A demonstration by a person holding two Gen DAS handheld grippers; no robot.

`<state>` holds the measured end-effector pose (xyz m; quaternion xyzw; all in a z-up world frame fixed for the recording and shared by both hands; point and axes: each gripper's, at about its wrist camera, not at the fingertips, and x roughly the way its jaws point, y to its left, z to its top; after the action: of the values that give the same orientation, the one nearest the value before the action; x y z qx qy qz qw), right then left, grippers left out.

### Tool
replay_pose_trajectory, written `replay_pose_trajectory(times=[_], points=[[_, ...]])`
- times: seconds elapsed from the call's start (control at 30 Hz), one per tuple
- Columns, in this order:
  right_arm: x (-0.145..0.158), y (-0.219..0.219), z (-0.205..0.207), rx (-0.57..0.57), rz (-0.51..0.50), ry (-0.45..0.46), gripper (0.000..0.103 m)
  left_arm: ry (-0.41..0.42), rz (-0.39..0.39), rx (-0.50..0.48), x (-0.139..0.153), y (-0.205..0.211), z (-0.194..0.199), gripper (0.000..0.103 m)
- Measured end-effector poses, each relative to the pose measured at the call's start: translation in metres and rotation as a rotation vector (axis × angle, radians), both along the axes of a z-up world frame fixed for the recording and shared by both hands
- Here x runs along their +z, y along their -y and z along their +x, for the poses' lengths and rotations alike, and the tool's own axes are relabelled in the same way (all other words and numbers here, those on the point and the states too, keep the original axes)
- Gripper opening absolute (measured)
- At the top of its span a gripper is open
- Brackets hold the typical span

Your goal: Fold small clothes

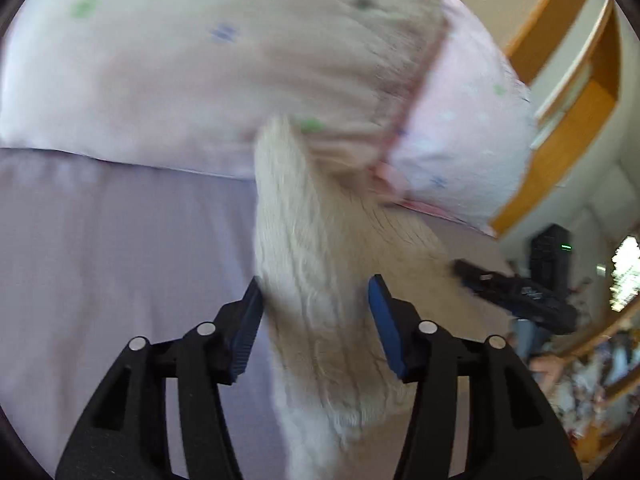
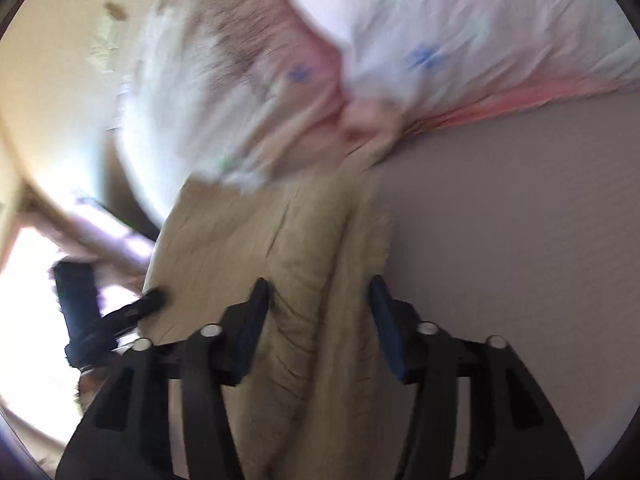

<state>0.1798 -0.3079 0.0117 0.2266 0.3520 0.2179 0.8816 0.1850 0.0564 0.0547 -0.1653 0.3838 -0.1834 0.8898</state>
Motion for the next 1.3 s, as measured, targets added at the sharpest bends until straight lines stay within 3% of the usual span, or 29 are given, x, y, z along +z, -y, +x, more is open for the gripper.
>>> replay_pose_trajectory(times=[0.03,0.1,0.2,0.27,0.3,0.33,0.4,0.47,0.57,0.67,0.7,0.77,0.8,0.83,0.9,1.03,1.17,1.3], points=[[0.005,0.006,-0.006,-0.004,0.033,0.041,0.055,0.027,-0.007,0.012,0.003,-0.008,-0.006,0.066],[0.012,0.006,-0.01,0.023,0.07,0.065,0.055,0.064,-0.009,0.031,0.009,-0.019,-0.021,0.07],[0.006,-0.018,0.001,0.065,0.029,0.011,0.055,0.081,0.003,0.038,0.011,-0.026,-0.041,0.073],[-0.005,-0.033,0.013,0.078,-0.045,-0.057,0.04,0.078,0.012,0.038,0.009,-0.028,-0.049,0.076],[-0.006,-0.039,0.016,0.066,-0.084,-0.048,0.024,0.078,0.023,0.04,0.01,-0.027,-0.054,0.078],[-0.003,-0.039,0.015,0.06,-0.091,-0.023,0.016,0.079,0.049,0.048,0.01,-0.023,-0.057,0.081],[0.007,-0.029,0.007,0.01,-0.077,0.021,0.013,0.088,0.105,0.06,0.008,-0.022,-0.071,0.085],[0.009,-0.014,0.002,-0.105,-0.141,0.009,0.007,0.086,0.182,0.1,0.007,-0.016,-0.081,0.101],[-0.006,-0.011,0.009,-0.164,-0.232,-0.087,0.008,0.128,0.233,0.118,0.006,-0.009,-0.097,0.101],[0.009,-0.009,-0.01,-0.179,-0.207,-0.029,0.01,0.13,0.262,0.116,0.002,0.002,-0.108,0.101],[0.018,-0.002,-0.025,-0.185,-0.189,0.006,0.016,0.121,0.274,0.13,0.0,0.004,-0.111,0.101],[0.031,0.005,-0.054,-0.168,-0.158,0.081,0.048,0.083,0.298,0.152,-0.007,0.01,-0.117,0.101],[0.035,0.009,-0.073,-0.154,-0.147,0.124,0.086,0.057,0.303,0.146,-0.012,0.013,-0.119,0.101],[0.038,0.014,-0.088,-0.14,-0.141,0.152,0.101,0.039,0.299,0.134,-0.017,0.016,-0.122,0.101],[0.039,0.016,-0.12,-0.114,-0.167,0.175,0.102,-0.006,0.28,0.102,-0.03,0.023,-0.126,0.101],[0.019,0.001,-0.139,-0.149,-0.296,0.097,0.102,-0.075,0.27,0.06,-0.048,0.038,-0.125,0.101],[-0.009,-0.023,-0.135,-0.095,-0.346,0.023,0.102,-0.121,0.334,0.05,-0.059,0.054,-0.116,0.101],[-0.03,-0.057,-0.131,-0.082,-0.491,-0.014,0.102,-0.12,0.406,0.048,-0.064,0.064,-0.111,0.101]])
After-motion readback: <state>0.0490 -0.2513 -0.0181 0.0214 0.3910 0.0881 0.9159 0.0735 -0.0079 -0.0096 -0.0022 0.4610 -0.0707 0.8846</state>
